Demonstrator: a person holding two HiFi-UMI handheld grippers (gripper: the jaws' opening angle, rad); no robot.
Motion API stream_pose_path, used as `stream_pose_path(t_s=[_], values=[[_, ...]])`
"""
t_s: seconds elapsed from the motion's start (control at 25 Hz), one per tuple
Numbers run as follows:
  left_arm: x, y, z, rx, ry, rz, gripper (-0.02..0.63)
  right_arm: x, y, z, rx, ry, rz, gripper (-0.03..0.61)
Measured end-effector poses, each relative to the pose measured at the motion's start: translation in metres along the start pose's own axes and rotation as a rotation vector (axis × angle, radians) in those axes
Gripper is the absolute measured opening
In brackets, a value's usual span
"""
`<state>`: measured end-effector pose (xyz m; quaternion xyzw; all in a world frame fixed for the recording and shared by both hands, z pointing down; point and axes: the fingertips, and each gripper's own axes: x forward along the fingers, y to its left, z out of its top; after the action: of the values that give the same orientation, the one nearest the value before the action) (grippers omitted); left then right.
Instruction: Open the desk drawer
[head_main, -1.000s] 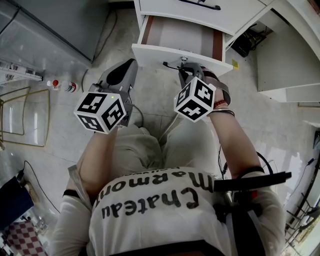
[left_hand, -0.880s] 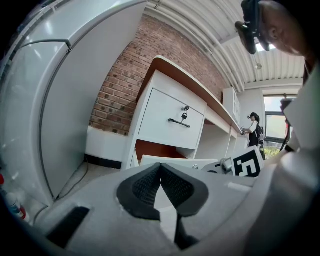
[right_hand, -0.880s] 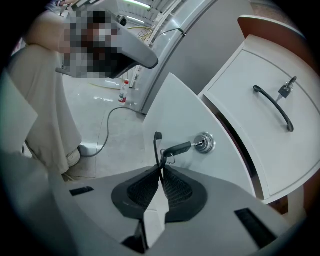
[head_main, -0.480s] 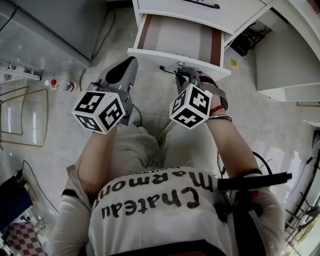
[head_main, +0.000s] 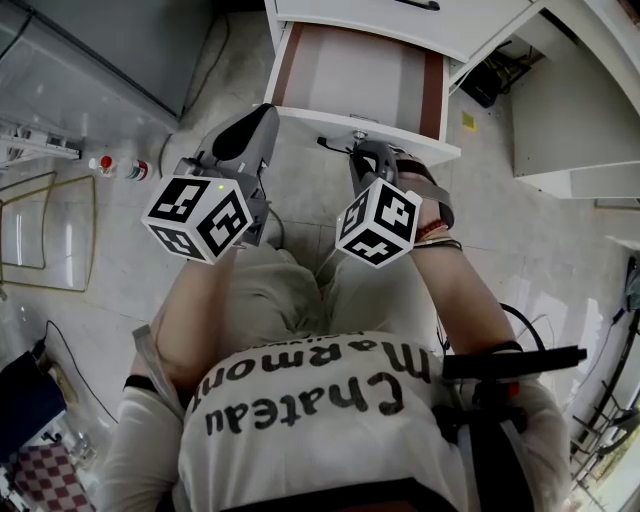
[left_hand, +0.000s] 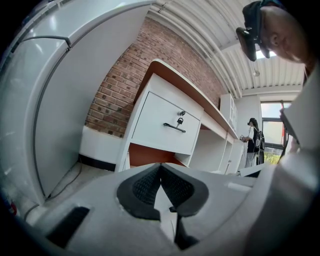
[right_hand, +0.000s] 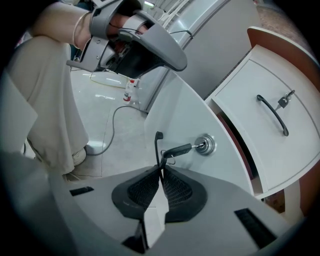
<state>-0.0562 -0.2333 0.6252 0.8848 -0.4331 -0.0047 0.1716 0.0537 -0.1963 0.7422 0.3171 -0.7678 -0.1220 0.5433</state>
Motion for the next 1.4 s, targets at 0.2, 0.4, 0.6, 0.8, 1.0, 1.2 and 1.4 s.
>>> stream_pose_path(t_s=[0.2,0.4,0.6,0.8,1.0,1.2,1.4], values=[[0.0,-0.003,0.005,0.0,-0.016,-0.002,0.015,-0.006,0.008,-0.001,-0.001,0.001,-0.006,0.032],[-0.001,-0.004,0.007,0.002,-0.025,0.01,0.015,-0.012,0.018,-0.001,-0.007,0.002,-0.006,0.032],[0.002,-0.006,0.007,0.012,-0.025,0.014,0.015,-0.01,0.023,-0.006,-0.016,-0.003,-0.032,0.032],[0.003,-0.009,0.01,0.0,-0.037,0.004,0.015,-0.006,0.028,-0.008,-0.027,-0.007,-0.06,0.032],[0.003,-0.007,0.01,-0.003,-0.041,-0.002,0.015,-0.002,0.031,-0.009,-0.039,-0.004,-0.082,0.033],[0.004,-0.004,0.006,-0.031,-0.034,0.001,0.015,0.002,0.037,-0.012,-0.055,-0.004,-0.111,0.034],[0.003,-0.004,0.004,-0.052,-0.04,-0.011,0.015,0.004,0.039,-0.011,-0.059,-0.009,-0.12,0.034]])
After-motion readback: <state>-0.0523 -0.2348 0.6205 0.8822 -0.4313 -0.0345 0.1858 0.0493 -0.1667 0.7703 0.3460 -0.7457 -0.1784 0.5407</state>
